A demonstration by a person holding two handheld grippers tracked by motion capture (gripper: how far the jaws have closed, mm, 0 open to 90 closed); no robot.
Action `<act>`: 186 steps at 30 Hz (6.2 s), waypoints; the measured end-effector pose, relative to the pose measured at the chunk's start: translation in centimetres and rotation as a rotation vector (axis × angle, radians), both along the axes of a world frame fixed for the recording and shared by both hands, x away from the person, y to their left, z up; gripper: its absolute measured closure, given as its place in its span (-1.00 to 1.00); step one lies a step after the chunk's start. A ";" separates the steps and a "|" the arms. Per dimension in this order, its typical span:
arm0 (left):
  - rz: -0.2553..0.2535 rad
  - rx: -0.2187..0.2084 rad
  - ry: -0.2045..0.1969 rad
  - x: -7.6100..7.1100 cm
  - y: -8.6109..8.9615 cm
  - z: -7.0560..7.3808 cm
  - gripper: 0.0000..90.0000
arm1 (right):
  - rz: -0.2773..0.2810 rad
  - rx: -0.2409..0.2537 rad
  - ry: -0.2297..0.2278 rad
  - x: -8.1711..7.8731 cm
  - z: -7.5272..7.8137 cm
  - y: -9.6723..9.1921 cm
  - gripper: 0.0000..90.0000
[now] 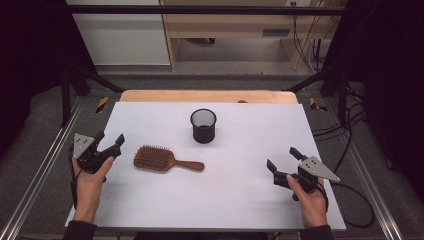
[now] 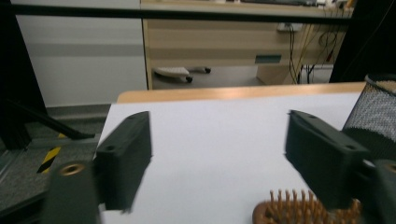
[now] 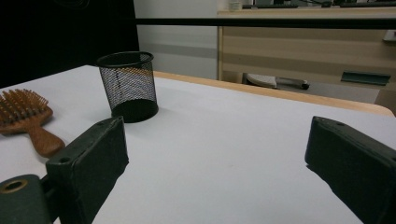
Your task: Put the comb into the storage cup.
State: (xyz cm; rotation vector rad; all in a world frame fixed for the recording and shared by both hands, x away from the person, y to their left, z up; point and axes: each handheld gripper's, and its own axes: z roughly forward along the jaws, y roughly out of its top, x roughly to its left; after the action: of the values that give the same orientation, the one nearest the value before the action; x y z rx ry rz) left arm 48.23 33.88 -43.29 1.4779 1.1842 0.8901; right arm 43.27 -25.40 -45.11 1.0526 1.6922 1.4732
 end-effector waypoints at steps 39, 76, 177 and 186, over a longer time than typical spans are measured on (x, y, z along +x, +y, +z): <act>-0.133 0.191 0.363 2.2 -2.5 -3.6 1.00 | 0.021 -0.020 0.019 0.1 -0.1 0.2 -0.83; -0.279 0.277 0.353 3.4 -9.4 -4.2 1.00 | 0.034 -0.008 0.039 -0.1 -0.1 0.4 -0.84; -0.540 0.332 0.325 -0.6 -21.0 -4.2 1.00 | 0.091 -0.051 0.164 -0.3 0.5 1.0 -0.87; -0.533 0.328 0.312 -0.7 -20.9 -4.3 1.00 | 0.095 -0.057 0.164 -0.4 0.6 1.1 -0.87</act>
State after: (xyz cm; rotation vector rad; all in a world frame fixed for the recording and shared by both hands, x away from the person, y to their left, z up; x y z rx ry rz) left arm 47.54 12.94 -47.63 2.1285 0.8069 0.5088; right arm 42.88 -24.27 -44.56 1.1017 1.9110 1.4206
